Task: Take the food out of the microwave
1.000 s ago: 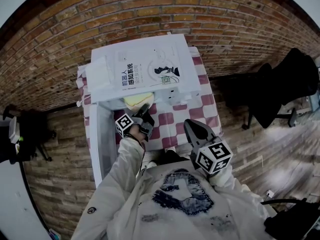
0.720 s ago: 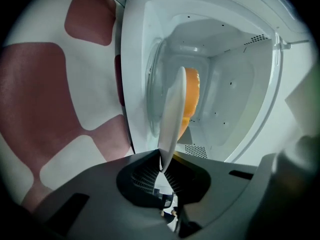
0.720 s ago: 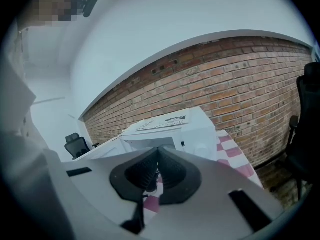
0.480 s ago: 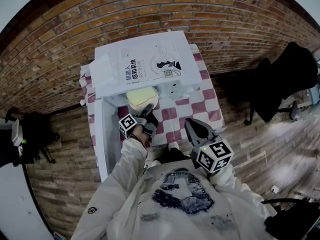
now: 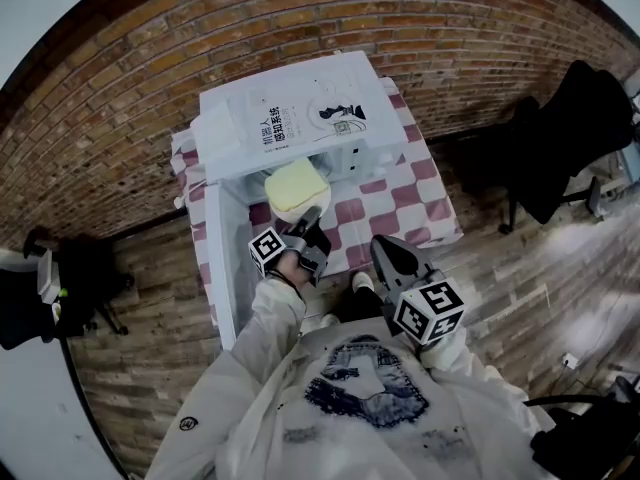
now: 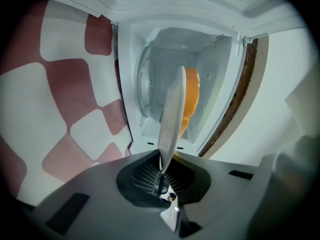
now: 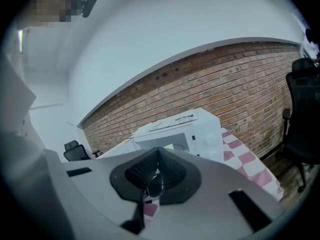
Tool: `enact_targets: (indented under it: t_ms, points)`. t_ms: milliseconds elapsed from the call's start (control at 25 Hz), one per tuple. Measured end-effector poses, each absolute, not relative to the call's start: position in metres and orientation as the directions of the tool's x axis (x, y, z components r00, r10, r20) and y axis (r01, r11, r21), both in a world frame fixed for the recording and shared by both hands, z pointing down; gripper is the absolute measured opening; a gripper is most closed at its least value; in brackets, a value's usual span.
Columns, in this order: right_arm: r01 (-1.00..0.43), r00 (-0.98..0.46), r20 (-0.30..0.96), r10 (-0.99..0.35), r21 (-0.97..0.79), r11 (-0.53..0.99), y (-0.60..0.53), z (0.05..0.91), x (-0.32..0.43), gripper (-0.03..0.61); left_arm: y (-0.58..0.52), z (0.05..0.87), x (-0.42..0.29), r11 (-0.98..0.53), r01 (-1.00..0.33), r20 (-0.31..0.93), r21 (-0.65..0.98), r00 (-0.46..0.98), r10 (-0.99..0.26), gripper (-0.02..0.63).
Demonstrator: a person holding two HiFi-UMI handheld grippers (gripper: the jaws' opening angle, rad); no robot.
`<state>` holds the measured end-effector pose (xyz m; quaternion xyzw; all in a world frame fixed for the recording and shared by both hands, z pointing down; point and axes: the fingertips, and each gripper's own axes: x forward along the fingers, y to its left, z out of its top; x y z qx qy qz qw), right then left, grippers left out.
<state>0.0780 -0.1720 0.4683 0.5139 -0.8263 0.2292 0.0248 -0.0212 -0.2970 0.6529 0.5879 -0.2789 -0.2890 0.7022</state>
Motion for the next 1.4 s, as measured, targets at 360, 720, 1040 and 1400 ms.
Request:
enact_targets:
  t_ms: [360, 720, 1040, 1400]
  points:
    - [-0.867, -0.437, 0.252, -0.863, -0.375, 0.329, -0.120, 0.470, 0.054, 0.014, -0.238, 0.640, -0.013, 0.139, 0.063, 0.044, 0.988, 0.754, -0.655, 0.023]
    - [-0.877, -0.392, 0.238, -0.889, -0.387, 0.284, -0.081, 0.467, 0.049, 0.014, -0.196, 0.612, -0.002, 0.118, 0.098, -0.007, 0.988, 0.798, -0.602, 0.023]
    - [-0.874, -0.394, 0.233, -0.889, -0.393, 0.285, -0.059, 0.467, 0.046, 0.015, -0.163, 0.583, 0.004, 0.099, 0.125, -0.045, 0.987, 0.815, -0.577, 0.023]
    - [-0.850, -0.459, 0.213, -0.862, -0.386, 0.358, -0.048, 0.460, 0.051, 0.014, -0.131, 0.560, 0.007, 0.090, 0.125, -0.045, 0.988, 0.792, -0.608, 0.023]
